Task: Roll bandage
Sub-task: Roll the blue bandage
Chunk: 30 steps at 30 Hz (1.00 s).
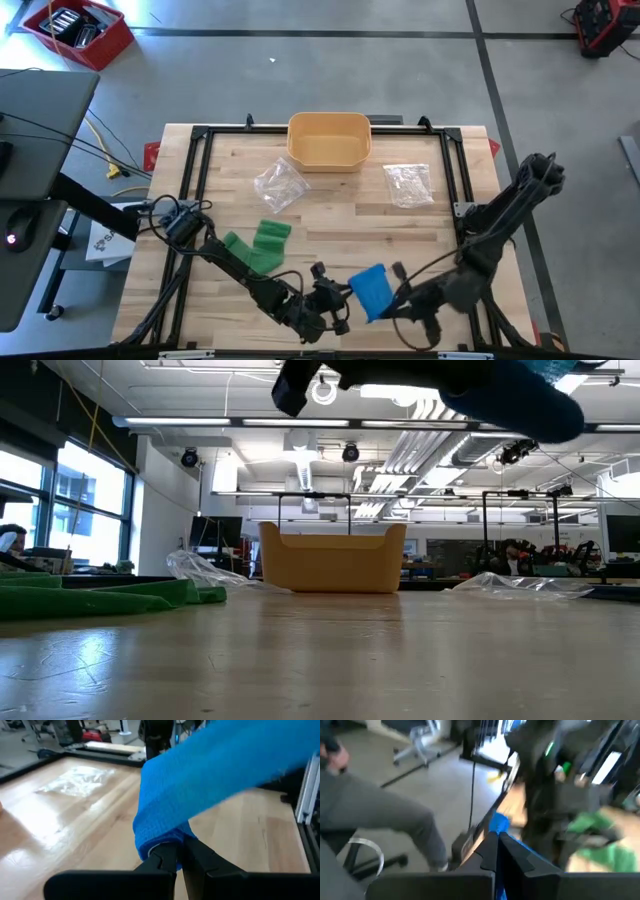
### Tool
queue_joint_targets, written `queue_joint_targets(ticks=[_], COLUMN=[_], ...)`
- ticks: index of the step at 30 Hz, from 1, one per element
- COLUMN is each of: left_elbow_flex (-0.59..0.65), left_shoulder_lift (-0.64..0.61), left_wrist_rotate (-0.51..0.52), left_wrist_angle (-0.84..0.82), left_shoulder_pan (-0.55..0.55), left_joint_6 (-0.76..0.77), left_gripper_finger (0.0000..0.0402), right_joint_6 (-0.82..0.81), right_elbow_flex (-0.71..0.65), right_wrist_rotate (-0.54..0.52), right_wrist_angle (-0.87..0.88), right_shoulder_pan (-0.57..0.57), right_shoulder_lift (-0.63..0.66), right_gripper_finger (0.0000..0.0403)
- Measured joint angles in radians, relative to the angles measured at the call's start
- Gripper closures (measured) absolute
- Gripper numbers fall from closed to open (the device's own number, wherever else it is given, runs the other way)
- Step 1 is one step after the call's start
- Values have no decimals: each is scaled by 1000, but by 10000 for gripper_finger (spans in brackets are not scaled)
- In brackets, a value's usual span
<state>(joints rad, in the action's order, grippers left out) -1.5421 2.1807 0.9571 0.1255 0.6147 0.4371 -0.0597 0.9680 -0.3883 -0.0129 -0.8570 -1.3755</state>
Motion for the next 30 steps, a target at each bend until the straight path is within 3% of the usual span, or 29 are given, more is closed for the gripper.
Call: queue_joint_targets(ticks=[12,21,26,30], left_elbow_flex=[-19,-20,-20,-20], left_shoulder_lift=[0,0,0,-1], left_wrist_rotate=[11,11,11,12], left_wrist_angle=[-15,-113,-184,-176], left_shoulder_pan=[24,28,28,28], left_joint_6=[-56,-8,63,54], left_gripper_finger=[394,394,394,394], right_joint_6=[-85,-100,-59,-126], right_elbow_flex=[0,0,0,0], right_wrist_rotate=[-23,-19,-24,-74], right_wrist_angle=[189,208,185,203], right_shoulder_pan=[-3,-38,-82,-82], right_shoulder_lift=[-125,-124,-123,-123], right_gripper_finger=[398,331,363,386])
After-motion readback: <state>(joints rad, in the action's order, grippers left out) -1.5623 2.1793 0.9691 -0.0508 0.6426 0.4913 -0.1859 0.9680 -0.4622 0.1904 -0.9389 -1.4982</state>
